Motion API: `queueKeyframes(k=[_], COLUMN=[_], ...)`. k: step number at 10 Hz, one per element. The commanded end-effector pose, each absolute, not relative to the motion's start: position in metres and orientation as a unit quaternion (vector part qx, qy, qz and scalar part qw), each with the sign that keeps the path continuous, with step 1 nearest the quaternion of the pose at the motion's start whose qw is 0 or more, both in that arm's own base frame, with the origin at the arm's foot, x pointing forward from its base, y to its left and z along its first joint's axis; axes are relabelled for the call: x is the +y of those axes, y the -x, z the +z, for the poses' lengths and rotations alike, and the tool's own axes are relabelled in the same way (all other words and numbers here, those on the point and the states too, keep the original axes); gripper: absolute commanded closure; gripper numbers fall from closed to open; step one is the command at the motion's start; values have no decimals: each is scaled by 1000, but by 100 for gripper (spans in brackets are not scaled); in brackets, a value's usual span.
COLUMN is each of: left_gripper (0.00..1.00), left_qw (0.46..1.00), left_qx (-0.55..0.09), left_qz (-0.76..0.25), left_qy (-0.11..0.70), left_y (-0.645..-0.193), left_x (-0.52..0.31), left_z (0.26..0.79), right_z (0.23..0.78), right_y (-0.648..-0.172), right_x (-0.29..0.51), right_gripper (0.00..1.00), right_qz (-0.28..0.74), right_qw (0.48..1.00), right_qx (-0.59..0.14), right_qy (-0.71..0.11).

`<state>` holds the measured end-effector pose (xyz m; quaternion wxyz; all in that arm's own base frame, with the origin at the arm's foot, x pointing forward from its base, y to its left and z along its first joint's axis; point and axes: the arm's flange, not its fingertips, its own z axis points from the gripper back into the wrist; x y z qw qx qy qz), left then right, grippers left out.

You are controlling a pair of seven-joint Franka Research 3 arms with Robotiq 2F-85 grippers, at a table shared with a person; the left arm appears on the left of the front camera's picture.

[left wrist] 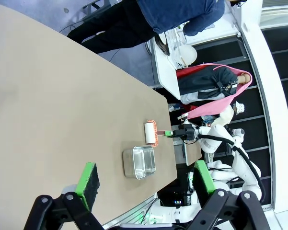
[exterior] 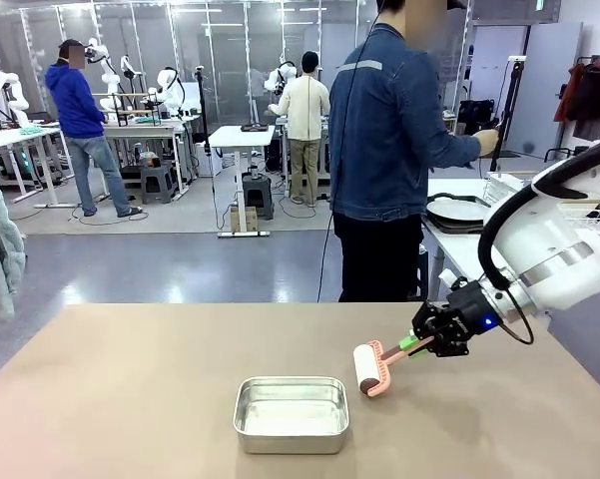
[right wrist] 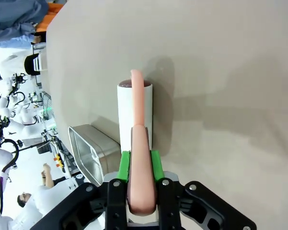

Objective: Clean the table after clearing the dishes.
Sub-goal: When the right (or left) Handle tray is removed, use the right hand (or left hand) to clean the right (or left) side of the table with the Lint Roller.

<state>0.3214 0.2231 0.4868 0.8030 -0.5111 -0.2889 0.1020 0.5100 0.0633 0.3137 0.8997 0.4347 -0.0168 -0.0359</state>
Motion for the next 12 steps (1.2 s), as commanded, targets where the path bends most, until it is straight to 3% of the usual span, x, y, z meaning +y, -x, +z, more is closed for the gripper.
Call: queueKeyframes(k=[1, 6, 12], left_gripper=[0, 0, 0], left_qw=[800, 800, 800], left_qx=[-286, -286, -286], left_qz=[108, 108, 108], left_qy=[517, 517, 517], left_y=[-319, -319, -319], left_x=[223, 223, 223], left_z=[490, 490, 490], right_z=[271, 252, 296], right_y=[-508, -493, -470], right_x=[22, -83, -145], right_gripper=[79, 79, 79], right_qz=[-39, -70, -75], right_qw=[912, 927, 960], right_qx=[-3, -6, 6], right_qy=[-407, -367, -269])
